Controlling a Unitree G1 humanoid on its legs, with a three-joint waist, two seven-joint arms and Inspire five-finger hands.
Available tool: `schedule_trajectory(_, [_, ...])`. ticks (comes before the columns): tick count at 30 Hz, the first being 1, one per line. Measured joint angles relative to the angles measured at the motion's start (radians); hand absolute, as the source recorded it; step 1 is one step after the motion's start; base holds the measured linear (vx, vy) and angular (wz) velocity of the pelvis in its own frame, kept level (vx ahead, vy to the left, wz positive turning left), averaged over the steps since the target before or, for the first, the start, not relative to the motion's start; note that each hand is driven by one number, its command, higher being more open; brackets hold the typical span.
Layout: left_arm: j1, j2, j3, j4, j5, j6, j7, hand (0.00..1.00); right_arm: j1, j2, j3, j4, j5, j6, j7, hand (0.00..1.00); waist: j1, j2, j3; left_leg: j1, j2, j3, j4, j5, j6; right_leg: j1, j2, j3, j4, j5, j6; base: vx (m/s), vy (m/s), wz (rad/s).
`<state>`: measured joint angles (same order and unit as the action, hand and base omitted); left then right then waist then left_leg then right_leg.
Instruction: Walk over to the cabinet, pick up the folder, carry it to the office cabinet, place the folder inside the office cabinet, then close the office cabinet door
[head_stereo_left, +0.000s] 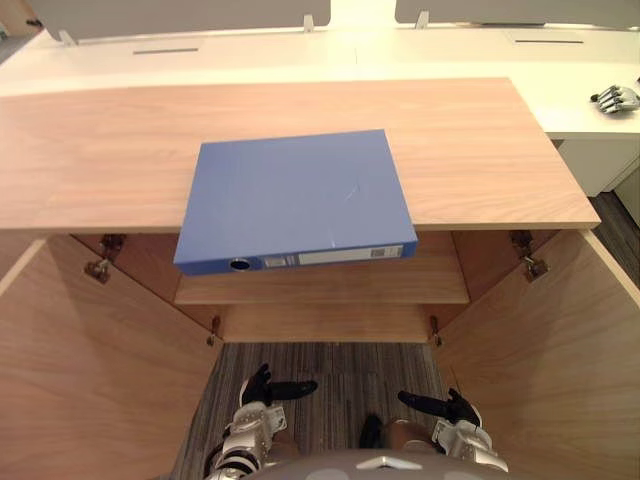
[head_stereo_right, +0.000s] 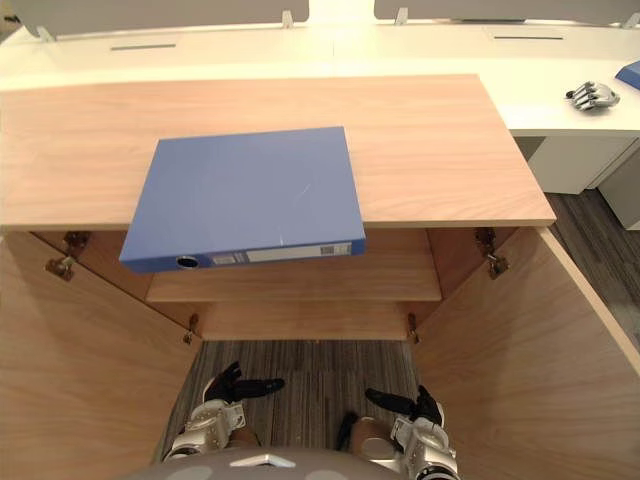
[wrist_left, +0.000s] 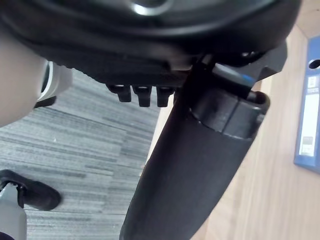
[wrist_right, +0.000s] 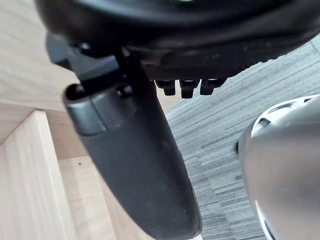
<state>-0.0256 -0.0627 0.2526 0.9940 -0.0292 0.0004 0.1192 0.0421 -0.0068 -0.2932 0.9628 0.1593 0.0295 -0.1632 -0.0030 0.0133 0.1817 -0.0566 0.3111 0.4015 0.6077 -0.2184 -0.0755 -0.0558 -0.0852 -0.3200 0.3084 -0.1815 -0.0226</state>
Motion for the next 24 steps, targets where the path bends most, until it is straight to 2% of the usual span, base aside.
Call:
schedule_trajectory(1, [0.000,0.000,0.000,0.000,0.000,0.000,0.001,1.00,0.000,0.000,-0.001,0.000,0.000,0.000,0.000,1.00,0.000,0.002,-0.001,-0.001,-0.006,0.011,-0.054,0.003,0.005,0.007,0.000,0.002,-0.007,0.002,0.004,0.10,0.143,-0.18])
schedule_trajectory(2, [0.001,0.000,0.001,0.001,0.000,0.000,0.001,1.00,0.001,0.000,-0.001,-0.005,0.000,0.001,-0.001,1.00,0.002,0.006,-0.005,-0.001,-0.024,0.018,-0.176,0.022,0.013,0.009,0.000,0.010,-0.010,0.002,0.016,0.13,0.189,-0.24])
schedule_trajectory(3, [0.003,-0.002,0.003,0.007,0.000,0.001,0.001,1.00,0.001,0.001,-0.006,-0.005,0.000,0.001,-0.002,1.00,0.004,0.014,-0.014,0.007,-0.050,0.022,-0.282,0.062,0.011,0.005,0.000,0.027,-0.007,0.001,0.031,0.15,0.199,-0.20])
schedule_trajectory(5, [0.007,0.004,0.007,0.012,0.001,0.001,0.003,1.00,0.008,0.015,-0.021,-0.007,0.000,0.004,-0.002,1.00,0.001,-0.014,-0.032,0.035,-0.094,0.031,-0.356,0.088,0.021,0.009,-0.014,0.042,-0.045,0.021,0.058,0.18,0.147,-0.10])
schedule_trajectory(7, [0.009,0.009,0.007,0.013,0.001,0.003,0.003,1.00,0.013,0.020,-0.021,-0.005,0.000,0.004,-0.001,1.00,0.002,-0.019,-0.035,0.063,-0.110,0.049,-0.387,0.090,0.023,0.037,-0.020,0.050,-0.086,0.041,0.068,0.17,0.146,-0.14])
schedule_trajectory(9, [0.026,0.015,0.006,0.014,0.011,0.003,-0.001,1.00,0.018,0.021,-0.021,-0.004,0.000,0.004,0.000,1.00,0.001,-0.014,-0.044,0.136,-0.138,0.077,-0.445,0.092,0.025,0.092,-0.024,0.076,-0.140,0.057,0.083,0.14,0.154,-0.29])
schedule_trajectory(13, [0.049,0.023,-0.010,0.017,0.041,0.005,-0.011,1.00,0.021,0.012,-0.022,0.016,-0.001,0.003,0.002,1.00,0.000,-0.004,-0.070,0.179,-0.164,0.091,-0.506,0.108,0.024,0.114,-0.022,0.103,-0.177,0.071,0.084,0.07,0.061,-0.16])
schedule_trajectory(15, [0.047,0.040,-0.042,0.032,0.041,0.006,-0.015,1.00,0.017,0.008,-0.021,0.040,-0.002,0.003,0.002,1.00,0.001,0.001,-0.073,0.196,-0.167,0.085,-0.538,0.121,0.016,0.132,-0.012,0.110,-0.211,0.088,0.081,0.05,-0.015,-0.07])
schedule_trajectory(19, [0.052,0.050,-0.073,0.033,0.039,0.007,-0.016,1.00,0.016,-0.006,-0.021,0.075,-0.002,0.003,0.001,1.00,0.002,0.005,-0.077,0.221,-0.172,0.071,-0.575,0.136,0.022,0.151,-0.002,0.123,-0.246,0.106,0.079,0.00,-0.032,-0.10])
schedule_trajectory(24, [0.081,0.054,-0.081,-0.026,0.033,0.007,0.013,1.00,0.018,-0.018,-0.018,0.083,-0.002,0.002,-0.003,1.00,-0.002,0.006,-0.078,0.224,-0.187,0.007,-0.590,0.138,0.023,0.182,-0.006,0.108,-0.292,0.130,0.087,-0.05,-0.008,0.09])
